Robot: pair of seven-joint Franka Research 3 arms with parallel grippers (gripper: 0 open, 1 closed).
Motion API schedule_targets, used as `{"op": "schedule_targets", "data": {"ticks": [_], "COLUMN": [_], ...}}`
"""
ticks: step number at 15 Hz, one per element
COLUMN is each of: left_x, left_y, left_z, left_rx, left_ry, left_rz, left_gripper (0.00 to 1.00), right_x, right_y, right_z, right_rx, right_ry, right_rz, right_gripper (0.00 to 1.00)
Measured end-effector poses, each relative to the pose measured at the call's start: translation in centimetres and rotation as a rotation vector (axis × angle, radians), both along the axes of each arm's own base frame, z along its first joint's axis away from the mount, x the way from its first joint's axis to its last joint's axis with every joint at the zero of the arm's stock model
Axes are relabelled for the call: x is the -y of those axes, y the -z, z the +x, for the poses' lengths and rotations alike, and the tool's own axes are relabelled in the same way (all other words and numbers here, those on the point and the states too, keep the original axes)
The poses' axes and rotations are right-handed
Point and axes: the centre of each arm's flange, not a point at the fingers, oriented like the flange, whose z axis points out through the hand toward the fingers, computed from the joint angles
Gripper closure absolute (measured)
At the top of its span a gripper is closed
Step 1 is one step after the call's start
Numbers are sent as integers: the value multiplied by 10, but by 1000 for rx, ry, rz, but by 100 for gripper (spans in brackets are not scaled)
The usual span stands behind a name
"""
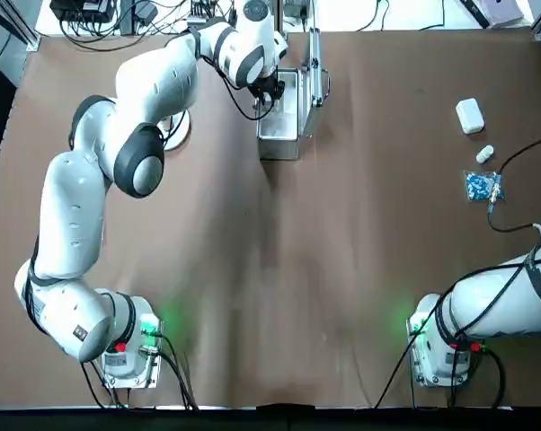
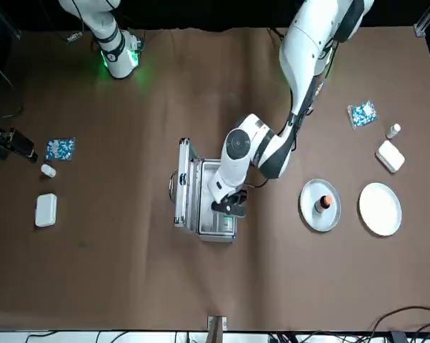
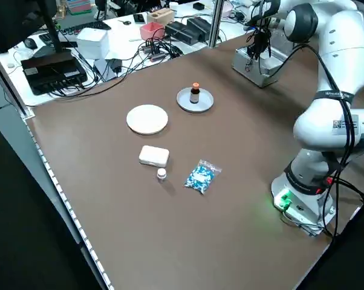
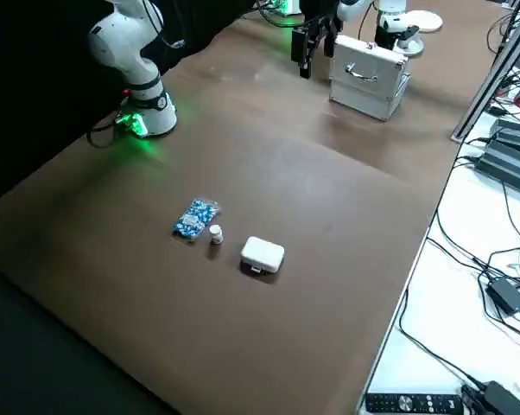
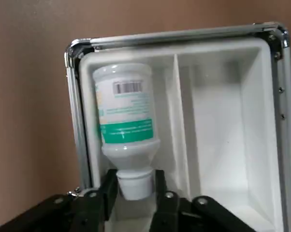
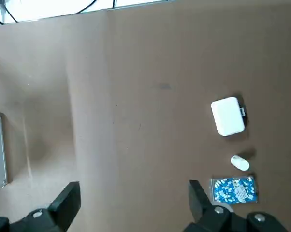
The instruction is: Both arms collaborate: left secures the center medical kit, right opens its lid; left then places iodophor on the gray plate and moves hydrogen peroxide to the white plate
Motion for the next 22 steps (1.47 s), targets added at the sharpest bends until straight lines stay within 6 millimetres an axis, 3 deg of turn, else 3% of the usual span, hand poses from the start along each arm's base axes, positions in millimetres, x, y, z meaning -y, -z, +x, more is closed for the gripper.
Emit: {"op": "schedule_targets", "data": {"ticks": [3, 15, 22], "left_x": [-1, -1, 4], "left_y": [1, 0, -32], "left_z": [0, 2, 1], "left_rx": [1, 3, 16], "left_ry": [0, -2, -15], "left_rz": [2, 1, -16], "left_gripper": [68, 68, 68], "right_x": [0, 0, 0], "right_y": [0, 0, 0], "right_z": [0, 0, 0], "right_rx": [0, 0, -1], "right_ry": [0, 0, 0], "right_rz": [0, 0, 0], "right_gripper": [1, 1, 1]}}
